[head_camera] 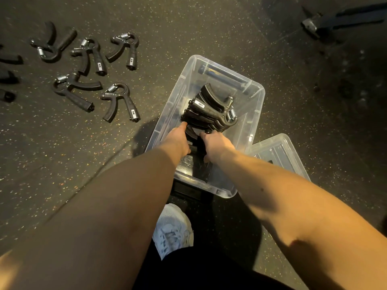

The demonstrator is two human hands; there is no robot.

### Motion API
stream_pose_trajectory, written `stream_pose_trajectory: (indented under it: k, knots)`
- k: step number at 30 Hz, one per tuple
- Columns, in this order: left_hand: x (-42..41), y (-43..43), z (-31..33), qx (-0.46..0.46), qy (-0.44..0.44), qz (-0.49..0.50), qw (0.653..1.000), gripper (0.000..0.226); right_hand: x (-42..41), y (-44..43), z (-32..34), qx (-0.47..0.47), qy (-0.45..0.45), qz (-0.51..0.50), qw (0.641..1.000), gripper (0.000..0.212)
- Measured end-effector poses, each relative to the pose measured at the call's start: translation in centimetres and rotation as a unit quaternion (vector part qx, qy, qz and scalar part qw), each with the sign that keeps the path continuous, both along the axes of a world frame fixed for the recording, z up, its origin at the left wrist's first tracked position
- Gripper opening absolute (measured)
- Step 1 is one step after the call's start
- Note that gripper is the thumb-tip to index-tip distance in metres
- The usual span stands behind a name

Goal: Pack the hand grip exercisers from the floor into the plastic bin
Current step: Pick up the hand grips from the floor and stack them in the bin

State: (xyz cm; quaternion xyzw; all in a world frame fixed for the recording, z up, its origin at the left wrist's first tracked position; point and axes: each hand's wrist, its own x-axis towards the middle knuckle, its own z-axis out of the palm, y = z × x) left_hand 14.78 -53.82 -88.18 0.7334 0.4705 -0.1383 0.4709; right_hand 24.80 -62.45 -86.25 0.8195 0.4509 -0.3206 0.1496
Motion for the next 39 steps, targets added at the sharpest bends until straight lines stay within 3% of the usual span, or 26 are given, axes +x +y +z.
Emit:
stream_pose_trajectory:
  k: [3,9,14,17,20,23,27,30,33,39]
  knots:
    - [-0.3,0.0,-0.4,0.028,0.042,-0.004,0.999,0.093,0.1,0.0,-0.2,-0.002,0.004,-0.022,1.000,0.078]
    - [-0.5,-0.3,0.8,0.033,0.041,-0.008,0.999,0.092,0.0,-0.1,0.3,-0.015,-0.003,-0.010,1.000,0.085]
    - [-0.9,-0.4,2.2,0.034,0.070,-0.035,0.996,0.091,-0.6,-0.3,0.8,-0.002,-0.033,0.004,0.999,0.067]
    - [-1.3,-0.3,3.9,0.023,0.081,-0.051,0.995,0.071,-0.8,-0.4,2.3,0.009,-0.019,-0.011,1.000,0.048]
    - [-1.9,-0.2,7.0,0.037,0.080,-0.105,0.991,0.039,-0.8,-0.3,5.0,0.032,-0.011,-0.038,0.999,0.044]
    - [-2.5,0.2,11.0,0.039,0.048,-0.122,0.991,0.036,-0.6,0.4,8.7,0.093,-0.005,-0.069,0.993,0.045]
    - [-3.7,1.7,16.5,-0.039,-0.064,-0.011,0.997,0.041,-1.3,2.2,14.3,0.129,0.001,-0.061,0.990,0.034]
    - [-5.7,3.4,18.9,-0.005,-0.109,0.046,0.993,0.048,-3.1,4.0,18.3,0.153,0.000,-0.011,0.988,0.023]
    - [-8.6,4.9,20.3,0.020,-0.128,0.074,0.989,0.047,-5.6,6.2,21.5,0.152,0.007,0.047,0.987,0.038]
    - [-17.7,8.2,19.4,0.038,-0.121,0.134,0.983,0.040,-13.3,12.5,22.5,0.113,0.048,0.168,0.978,0.044]
